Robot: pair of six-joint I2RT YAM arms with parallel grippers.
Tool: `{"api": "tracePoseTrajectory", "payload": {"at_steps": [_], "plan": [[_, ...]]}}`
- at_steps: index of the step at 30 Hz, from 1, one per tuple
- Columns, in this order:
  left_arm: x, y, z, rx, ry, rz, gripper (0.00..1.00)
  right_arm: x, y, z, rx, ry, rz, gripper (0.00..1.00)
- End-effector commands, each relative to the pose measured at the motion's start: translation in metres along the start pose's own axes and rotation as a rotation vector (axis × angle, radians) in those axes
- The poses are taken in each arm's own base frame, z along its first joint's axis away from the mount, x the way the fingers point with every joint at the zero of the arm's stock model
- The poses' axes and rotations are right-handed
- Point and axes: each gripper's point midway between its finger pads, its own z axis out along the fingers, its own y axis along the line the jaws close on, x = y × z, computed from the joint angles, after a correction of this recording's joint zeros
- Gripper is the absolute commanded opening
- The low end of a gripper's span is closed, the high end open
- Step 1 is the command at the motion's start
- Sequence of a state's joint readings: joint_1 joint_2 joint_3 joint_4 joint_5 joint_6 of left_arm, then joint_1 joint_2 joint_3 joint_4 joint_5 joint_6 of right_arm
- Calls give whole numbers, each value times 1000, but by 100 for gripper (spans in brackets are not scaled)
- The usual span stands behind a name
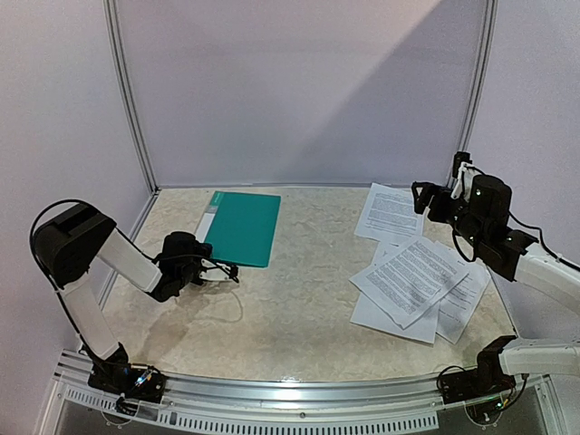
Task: Put the files into the folder
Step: Pick up the folder from the corner of the board.
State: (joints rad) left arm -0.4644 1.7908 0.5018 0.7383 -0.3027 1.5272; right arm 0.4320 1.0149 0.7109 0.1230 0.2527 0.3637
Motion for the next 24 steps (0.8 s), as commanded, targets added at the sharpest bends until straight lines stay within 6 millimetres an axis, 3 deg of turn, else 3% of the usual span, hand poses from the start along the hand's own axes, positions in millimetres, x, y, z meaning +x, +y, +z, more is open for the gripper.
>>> {"api": "tracePoseTrajectory", "payload": {"at_steps": [1, 14, 24], "plan": [[-13, 6, -3, -87, -38, 38, 56, -4, 3, -1, -10, -24, -6, 99], [-25, 19, -13, 88, -119, -121, 56, -6, 6, 2, -22, -32, -13, 99], [-27, 0, -12, 152, -122, -59, 56, -5, 2, -3, -12, -36, -18, 99]]}}
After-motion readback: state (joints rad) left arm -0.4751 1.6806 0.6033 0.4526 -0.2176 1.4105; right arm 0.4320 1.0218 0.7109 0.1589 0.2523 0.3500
